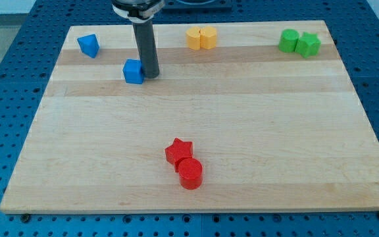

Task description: Move the blue cube towards the blue triangle

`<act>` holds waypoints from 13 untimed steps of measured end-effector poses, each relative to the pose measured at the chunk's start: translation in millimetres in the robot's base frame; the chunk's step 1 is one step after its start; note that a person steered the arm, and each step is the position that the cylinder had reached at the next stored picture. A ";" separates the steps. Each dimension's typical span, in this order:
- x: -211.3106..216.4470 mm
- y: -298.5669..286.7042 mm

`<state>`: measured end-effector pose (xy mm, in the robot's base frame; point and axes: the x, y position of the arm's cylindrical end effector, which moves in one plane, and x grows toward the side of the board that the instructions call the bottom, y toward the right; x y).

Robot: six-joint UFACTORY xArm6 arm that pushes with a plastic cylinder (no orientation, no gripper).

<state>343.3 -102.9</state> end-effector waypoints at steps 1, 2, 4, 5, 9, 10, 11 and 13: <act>-8.6 -22.7; -21.4 -49.3; -34.2 -45.0; 1.9 -32.4; -33.6 -84.0; -38.9 -84.0; -35.0 -84.1; -19.9 -61.2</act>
<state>323.4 -164.1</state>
